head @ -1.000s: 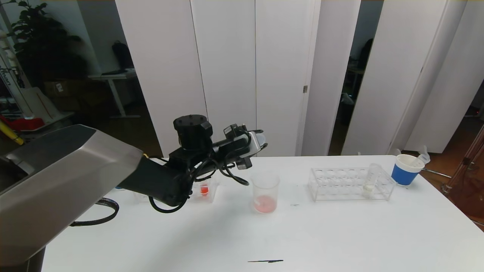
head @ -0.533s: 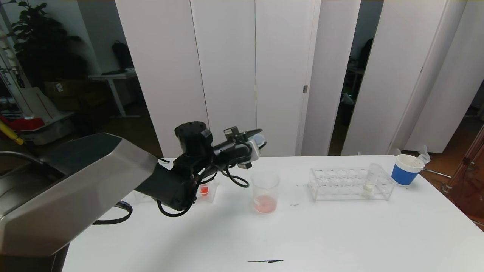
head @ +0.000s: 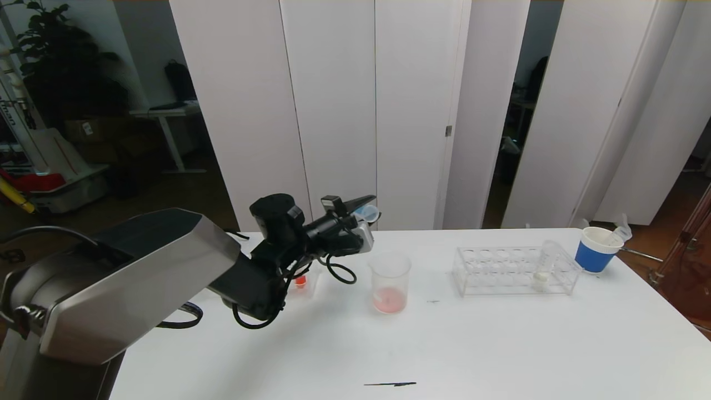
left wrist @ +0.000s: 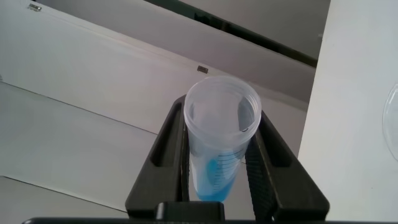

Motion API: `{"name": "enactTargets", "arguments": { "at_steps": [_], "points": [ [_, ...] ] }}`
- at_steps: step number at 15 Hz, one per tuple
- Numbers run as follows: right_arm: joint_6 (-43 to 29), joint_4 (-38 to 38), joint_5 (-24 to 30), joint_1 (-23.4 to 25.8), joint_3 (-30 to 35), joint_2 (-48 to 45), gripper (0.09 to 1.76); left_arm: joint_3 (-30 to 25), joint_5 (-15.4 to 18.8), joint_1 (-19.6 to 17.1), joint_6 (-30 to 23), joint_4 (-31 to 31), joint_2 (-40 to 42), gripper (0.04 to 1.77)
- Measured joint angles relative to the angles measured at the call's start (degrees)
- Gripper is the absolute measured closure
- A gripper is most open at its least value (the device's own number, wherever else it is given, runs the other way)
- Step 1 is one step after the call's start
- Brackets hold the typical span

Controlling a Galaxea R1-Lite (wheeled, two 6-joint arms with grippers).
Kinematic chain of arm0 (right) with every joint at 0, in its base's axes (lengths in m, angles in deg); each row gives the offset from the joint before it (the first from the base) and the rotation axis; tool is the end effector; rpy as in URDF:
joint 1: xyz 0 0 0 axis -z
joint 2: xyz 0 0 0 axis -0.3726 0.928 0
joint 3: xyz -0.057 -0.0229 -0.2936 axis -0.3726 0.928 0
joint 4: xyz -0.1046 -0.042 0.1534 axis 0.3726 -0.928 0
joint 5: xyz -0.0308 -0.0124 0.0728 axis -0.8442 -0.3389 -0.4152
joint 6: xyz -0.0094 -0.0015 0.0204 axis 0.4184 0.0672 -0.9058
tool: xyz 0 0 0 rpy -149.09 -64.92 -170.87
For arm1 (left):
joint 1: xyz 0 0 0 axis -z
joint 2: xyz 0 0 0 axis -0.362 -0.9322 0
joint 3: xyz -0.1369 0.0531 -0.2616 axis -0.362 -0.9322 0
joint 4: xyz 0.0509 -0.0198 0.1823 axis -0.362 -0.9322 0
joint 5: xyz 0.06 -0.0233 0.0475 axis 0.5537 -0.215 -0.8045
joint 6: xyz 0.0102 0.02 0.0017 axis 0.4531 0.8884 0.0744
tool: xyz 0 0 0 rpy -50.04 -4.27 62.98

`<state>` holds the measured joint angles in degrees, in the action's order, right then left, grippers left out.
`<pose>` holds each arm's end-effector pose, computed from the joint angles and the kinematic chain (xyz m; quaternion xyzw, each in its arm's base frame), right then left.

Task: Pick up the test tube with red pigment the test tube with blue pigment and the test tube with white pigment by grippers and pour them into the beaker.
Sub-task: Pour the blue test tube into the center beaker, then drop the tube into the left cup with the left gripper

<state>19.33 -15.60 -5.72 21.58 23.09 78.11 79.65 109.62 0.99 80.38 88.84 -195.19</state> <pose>-0.0251 -0.0003 0.0763 -0.0001 0.0198 -0.0005 0.9998 0.4126 -0.1796 0.1030 0.5003 -0.2978 -0.2991 0.7560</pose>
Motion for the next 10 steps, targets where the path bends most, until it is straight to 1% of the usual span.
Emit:
{"name": "enactTargets", "arguments": {
  "at_steps": [3, 5, 10],
  "points": [
    [0.0, 0.0, 0.02, 0.05, 0.0, 0.0, 0.1, -0.57, 0.13, -0.26, 2.86, 1.07, -0.68, 1.21],
    [0.0, 0.0, 0.02, 0.05, 0.0, 0.0, 0.1, -0.68, 0.02, -0.3, 5.66, 1.29, -1.01, 1.21],
    [0.0, -0.01, 0.02, 0.0, 0.0, 0.0, 0.1, -0.4, -0.5, -0.3, 9.29, 1.35, -1.93, 1.21]
  ]
}}
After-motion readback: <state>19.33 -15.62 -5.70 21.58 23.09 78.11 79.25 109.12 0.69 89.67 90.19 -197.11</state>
